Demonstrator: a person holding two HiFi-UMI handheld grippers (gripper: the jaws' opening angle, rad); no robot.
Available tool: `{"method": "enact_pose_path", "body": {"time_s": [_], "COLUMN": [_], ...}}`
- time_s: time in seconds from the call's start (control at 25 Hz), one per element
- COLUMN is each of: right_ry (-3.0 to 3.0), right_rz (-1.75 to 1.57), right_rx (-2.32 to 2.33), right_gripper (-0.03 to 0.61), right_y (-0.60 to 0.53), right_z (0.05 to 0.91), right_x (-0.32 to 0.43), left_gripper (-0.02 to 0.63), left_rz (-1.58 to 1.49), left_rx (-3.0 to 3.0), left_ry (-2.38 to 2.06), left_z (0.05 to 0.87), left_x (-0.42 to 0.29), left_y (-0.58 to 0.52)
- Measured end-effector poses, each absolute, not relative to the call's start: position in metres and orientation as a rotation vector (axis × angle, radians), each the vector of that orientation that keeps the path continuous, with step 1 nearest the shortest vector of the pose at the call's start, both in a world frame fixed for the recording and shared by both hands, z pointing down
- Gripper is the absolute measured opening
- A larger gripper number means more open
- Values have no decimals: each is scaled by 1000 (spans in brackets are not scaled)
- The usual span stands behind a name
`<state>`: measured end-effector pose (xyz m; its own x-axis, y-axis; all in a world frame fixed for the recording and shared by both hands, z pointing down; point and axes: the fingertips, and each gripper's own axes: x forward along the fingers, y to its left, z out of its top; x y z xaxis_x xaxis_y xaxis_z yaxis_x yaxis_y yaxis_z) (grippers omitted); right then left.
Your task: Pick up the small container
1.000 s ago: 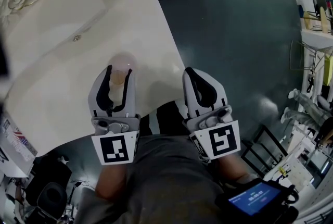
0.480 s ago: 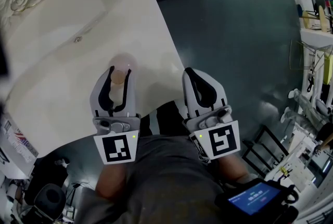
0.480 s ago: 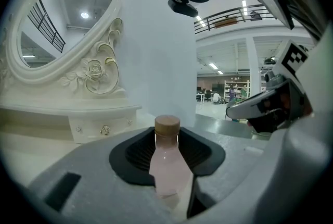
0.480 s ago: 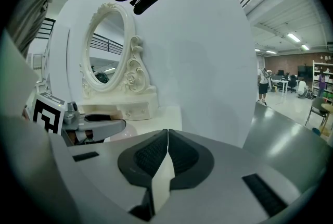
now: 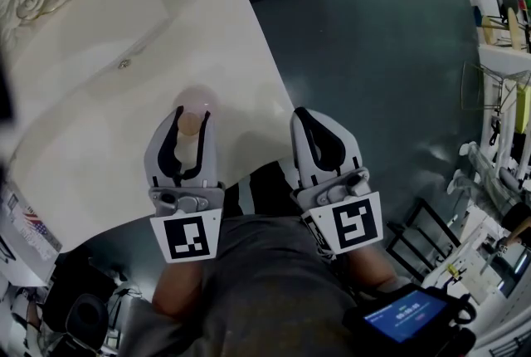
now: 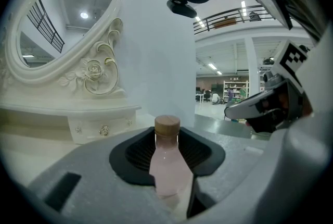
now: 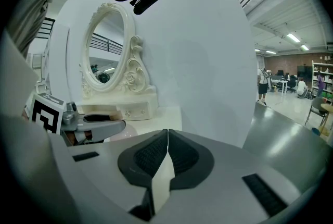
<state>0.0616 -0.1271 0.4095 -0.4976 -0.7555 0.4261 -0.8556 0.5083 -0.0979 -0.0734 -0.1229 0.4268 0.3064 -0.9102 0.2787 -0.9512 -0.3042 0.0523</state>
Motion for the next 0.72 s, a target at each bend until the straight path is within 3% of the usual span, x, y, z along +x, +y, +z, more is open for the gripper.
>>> {"method": "enact_pose_path", "body": {"time_s": [0.72], "right_ry": [-2427], "right_rz": [418], "right_rx": [1346], "right_gripper": [14], "right_y": [-129], "right_z": [407], "right_x": [62], "left_gripper": [146], "left_rz": [297], "left_rx": [2386], "left_ry": [-1698], "left_z": [427], "left_x": [-72], "left_y": [-122]}}
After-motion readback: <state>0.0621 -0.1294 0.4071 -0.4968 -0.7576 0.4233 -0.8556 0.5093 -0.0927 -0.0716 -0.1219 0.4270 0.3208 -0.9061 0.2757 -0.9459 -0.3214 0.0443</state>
